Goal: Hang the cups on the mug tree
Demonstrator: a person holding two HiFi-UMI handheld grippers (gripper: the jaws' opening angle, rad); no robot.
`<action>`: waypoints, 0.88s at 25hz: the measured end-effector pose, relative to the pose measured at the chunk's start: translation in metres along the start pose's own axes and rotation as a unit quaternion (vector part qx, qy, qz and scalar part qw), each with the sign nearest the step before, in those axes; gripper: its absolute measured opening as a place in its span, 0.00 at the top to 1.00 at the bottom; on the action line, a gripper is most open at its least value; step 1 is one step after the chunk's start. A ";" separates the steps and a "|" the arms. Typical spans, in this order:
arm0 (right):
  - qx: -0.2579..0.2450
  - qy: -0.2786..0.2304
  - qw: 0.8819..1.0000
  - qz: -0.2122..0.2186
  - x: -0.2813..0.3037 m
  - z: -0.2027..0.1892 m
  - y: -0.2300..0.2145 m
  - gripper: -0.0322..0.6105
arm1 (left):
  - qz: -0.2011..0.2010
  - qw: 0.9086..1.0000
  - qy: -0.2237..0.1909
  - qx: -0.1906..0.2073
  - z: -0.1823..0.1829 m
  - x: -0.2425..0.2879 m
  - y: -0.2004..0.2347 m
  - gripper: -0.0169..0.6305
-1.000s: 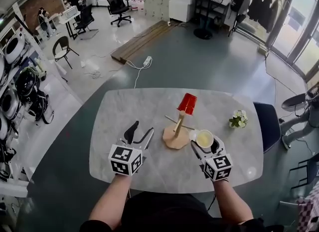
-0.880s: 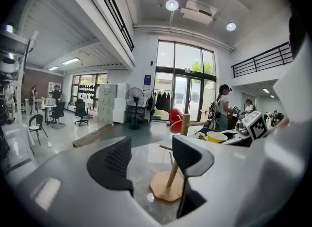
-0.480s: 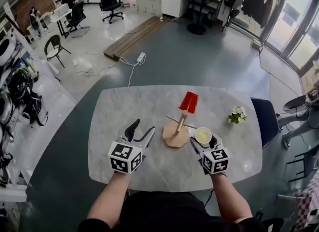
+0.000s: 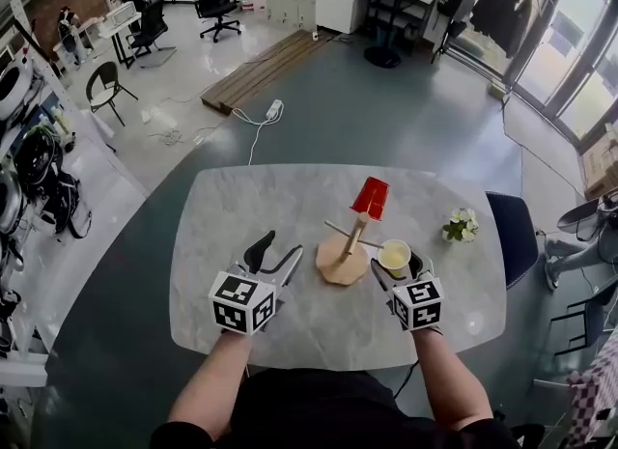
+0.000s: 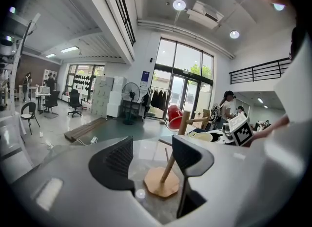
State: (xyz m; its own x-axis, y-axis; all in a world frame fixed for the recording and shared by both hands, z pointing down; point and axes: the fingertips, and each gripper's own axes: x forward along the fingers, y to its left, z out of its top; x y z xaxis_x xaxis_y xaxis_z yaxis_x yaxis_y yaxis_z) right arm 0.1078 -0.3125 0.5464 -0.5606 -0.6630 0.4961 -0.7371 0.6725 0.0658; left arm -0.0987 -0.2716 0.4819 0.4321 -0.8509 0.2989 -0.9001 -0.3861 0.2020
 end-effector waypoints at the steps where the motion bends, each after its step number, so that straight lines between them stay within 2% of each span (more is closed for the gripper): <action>1: -0.007 0.002 1.000 -0.001 0.000 0.001 0.000 0.44 | 0.000 1.000 0.001 -0.003 -0.001 0.000 0.000 0.59; 13: -0.114 0.054 0.992 0.011 0.009 0.012 0.015 0.44 | -0.013 1.000 0.006 -0.023 -0.010 -0.006 -0.007 0.59; 17: -0.165 0.077 0.983 0.015 0.016 0.014 0.019 0.44 | -0.014 1.000 0.013 -0.022 -0.013 -0.008 -0.009 0.59; 22: -0.200 0.108 0.974 0.024 0.026 0.014 0.029 0.44 | -0.015 0.999 0.020 -0.025 -0.015 -0.008 -0.008 0.59</action>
State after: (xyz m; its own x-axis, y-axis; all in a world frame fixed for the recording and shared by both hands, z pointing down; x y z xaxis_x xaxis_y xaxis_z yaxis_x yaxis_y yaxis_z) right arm 0.0668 -0.3148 0.5485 -0.4670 -0.5720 0.6743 -0.4820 0.8040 0.3482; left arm -0.0939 -0.2559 0.4918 0.4608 -0.8242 0.3292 -0.8837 -0.3915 0.2566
